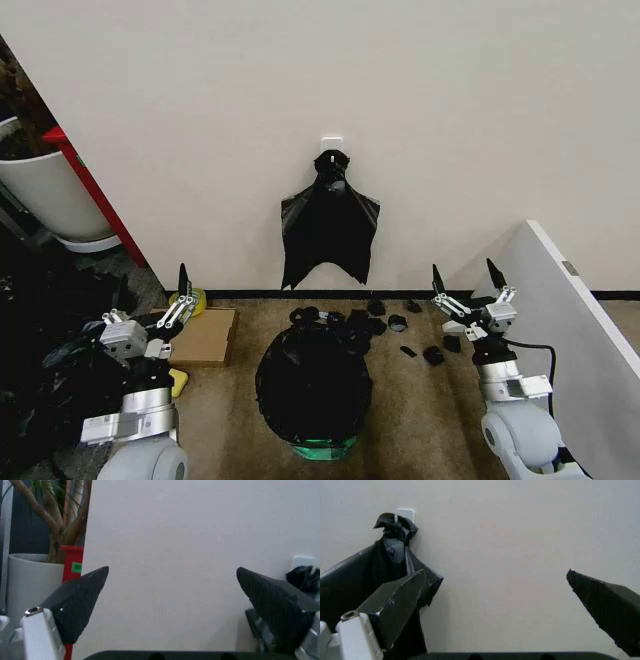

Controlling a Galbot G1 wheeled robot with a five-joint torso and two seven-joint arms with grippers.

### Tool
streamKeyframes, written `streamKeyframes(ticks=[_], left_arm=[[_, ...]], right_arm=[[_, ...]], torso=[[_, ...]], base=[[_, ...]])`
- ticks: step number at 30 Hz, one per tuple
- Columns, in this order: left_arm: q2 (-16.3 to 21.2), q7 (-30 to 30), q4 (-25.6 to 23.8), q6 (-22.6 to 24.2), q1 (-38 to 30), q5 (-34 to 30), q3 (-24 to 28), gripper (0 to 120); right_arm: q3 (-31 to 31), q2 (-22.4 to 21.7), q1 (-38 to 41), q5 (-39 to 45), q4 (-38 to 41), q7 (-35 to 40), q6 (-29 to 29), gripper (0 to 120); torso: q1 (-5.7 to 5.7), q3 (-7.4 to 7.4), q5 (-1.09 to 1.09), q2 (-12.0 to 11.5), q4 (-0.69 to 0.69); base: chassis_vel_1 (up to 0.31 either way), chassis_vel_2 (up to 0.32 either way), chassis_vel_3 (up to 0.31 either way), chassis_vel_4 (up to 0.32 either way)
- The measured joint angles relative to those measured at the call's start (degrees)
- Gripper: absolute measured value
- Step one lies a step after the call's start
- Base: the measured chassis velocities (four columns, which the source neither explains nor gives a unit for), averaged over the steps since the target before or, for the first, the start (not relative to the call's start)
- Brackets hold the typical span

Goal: Place the garbage bag over the trash bin.

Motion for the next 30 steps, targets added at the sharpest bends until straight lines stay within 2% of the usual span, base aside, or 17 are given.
streamKeyframes(ticks=[12,17,20,23,30], left_arm=[[-1.3,-0.3,-0.4,-0.3,-0.4,2.7,4.1,100],[-0.9,-1.3,-0.2,0.0,-1.0,2.9,4.3,100],[0.5,-2.1,0.4,0.3,-1.9,2.5,4.2,100],[4.2,-3.9,0.3,2.2,-1.6,-0.1,4.2,100],[8.1,-6.1,0.4,3.2,-1.1,-2.7,4.2,100]], right_arm=[[1.9,1.9,-1.2,-3.3,0.4,1.3,-2.2,100],[2.8,4.1,-0.7,-3.3,-0.4,1.3,-2.3,100],[3.1,6.2,-0.3,-3.3,-0.8,1.1,-2.5,100],[3.4,8.5,-0.1,-4.4,-1.0,0.8,-2.4,100],[4.1,9.9,0.0,-5.9,-1.7,-0.1,-2.0,100]], torso=[[0.00,0.00,-0.01,0.0,-0.01],[0.00,0.01,0.00,0.0,-0.01],[0.00,0.01,-0.01,0.0,-0.01],[0.00,0.01,-0.01,0.0,-0.02],[0.00,0.00,0.00,0.0,-0.01]], base=[[0.000,0.000,0.000,0.000],[0.000,0.000,0.000,0.000],[0.000,0.000,0.000,0.000],[0.000,0.000,0.000,0.000],[0.000,0.000,0.000,0.000]])
